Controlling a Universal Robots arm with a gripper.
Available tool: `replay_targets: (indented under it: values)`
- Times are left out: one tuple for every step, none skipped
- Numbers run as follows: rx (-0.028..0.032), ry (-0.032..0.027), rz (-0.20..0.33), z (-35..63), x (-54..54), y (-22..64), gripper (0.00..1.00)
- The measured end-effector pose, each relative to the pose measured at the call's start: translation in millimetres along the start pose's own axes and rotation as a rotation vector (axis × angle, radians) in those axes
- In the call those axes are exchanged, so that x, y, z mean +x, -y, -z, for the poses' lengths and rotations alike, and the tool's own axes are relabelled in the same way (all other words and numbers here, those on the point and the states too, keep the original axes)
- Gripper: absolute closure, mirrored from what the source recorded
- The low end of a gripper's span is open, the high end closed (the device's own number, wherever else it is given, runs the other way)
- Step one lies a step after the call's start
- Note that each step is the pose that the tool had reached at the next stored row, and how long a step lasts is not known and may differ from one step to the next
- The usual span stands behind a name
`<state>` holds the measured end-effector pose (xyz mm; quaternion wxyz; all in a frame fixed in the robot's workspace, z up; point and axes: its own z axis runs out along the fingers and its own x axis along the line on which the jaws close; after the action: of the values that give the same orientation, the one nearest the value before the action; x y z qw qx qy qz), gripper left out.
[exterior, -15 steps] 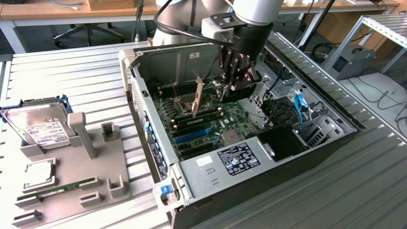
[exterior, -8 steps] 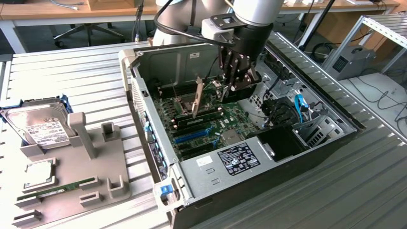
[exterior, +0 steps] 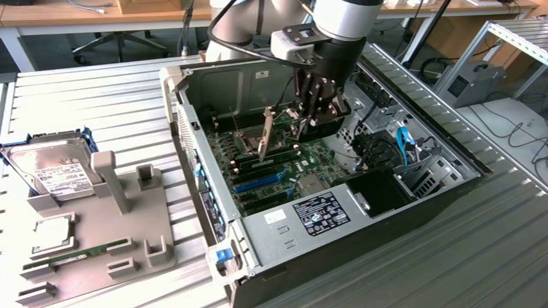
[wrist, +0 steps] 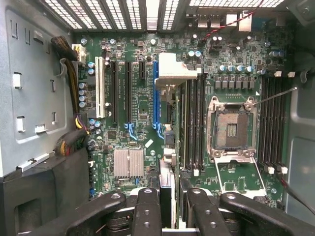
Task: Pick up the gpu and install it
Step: 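Insert the gpu into the slot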
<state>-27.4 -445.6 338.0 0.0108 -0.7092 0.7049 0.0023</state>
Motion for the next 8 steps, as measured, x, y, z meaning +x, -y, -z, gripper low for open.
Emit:
replay_targets:
  values:
    - [-0.0001,-0.0003,0.000,-0.8,0.3,0.0,0.74]
    - [-0.0001,-0.0003,0.000,-1.8,1.0,-0.4,0.74]
    - [-0.0001,-0.0002,0.000,-2.9,1.5,-0.4,0.74]
    - [-0.0001,-0.0002,0.000,-4.1,2.1,-0.5,0.74]
    - [-0.0001,-0.0002,0.000,-5.7,2.4,-0.5,0.74]
    - [-0.0001,-0.0003,0.000,-6.8,2.7,-0.5,0.74]
    - [-0.0001,-0.0002,0.000,-8.1,2.9,-0.5,0.74]
    - [-0.0001,-0.0003,0.000,-8.4,3.0,-0.5,0.74]
